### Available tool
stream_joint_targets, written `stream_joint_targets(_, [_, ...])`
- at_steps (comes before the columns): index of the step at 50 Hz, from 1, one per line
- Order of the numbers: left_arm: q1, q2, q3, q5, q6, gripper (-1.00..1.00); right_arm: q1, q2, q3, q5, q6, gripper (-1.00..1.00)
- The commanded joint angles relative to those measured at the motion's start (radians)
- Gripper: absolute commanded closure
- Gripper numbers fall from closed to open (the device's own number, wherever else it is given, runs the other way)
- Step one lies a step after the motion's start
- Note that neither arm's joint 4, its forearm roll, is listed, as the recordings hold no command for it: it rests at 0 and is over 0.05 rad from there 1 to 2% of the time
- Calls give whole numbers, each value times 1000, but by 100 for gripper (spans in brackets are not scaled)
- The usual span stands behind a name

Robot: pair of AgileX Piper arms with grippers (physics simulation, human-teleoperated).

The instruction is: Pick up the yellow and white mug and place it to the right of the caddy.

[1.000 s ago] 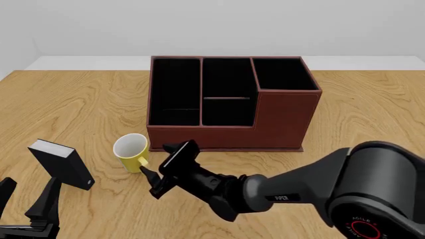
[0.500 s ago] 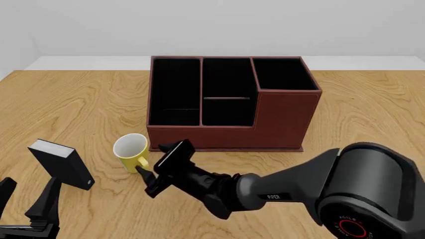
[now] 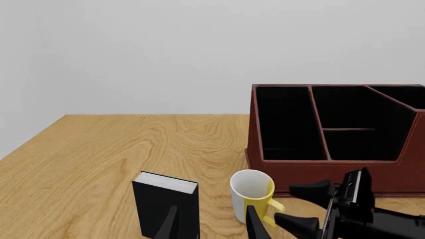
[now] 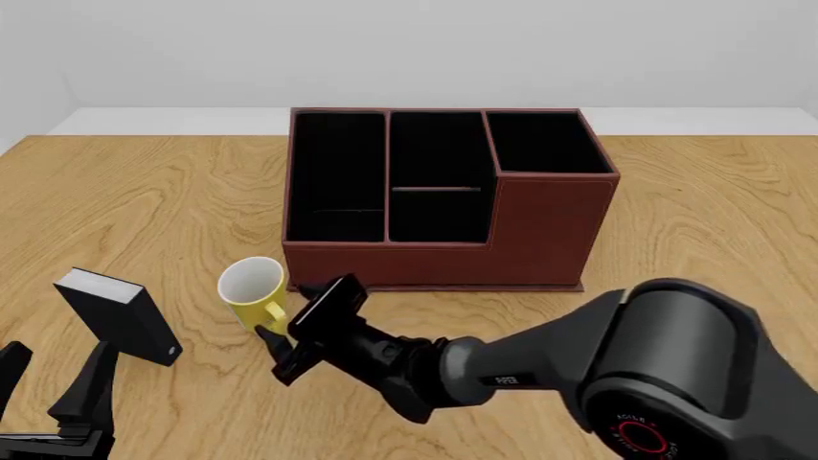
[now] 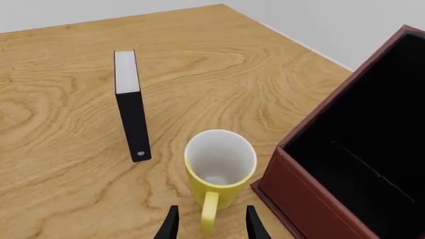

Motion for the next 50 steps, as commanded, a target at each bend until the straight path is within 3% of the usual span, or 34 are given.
stream_joint_targets(1, [0, 0, 0, 0, 0, -100, 5, 20, -21, 6, 4, -100])
stream_joint_targets(24, [2, 17, 0, -18, 0, -100, 2, 33, -24, 2, 5, -100])
stream_joint_targets(25, [2, 16, 0, -17, 0, -100, 1, 31, -22, 1, 10, 100])
stream_joint_targets(50, [2, 27, 0, -28, 0, -100, 4, 5, 11, -23, 12, 100])
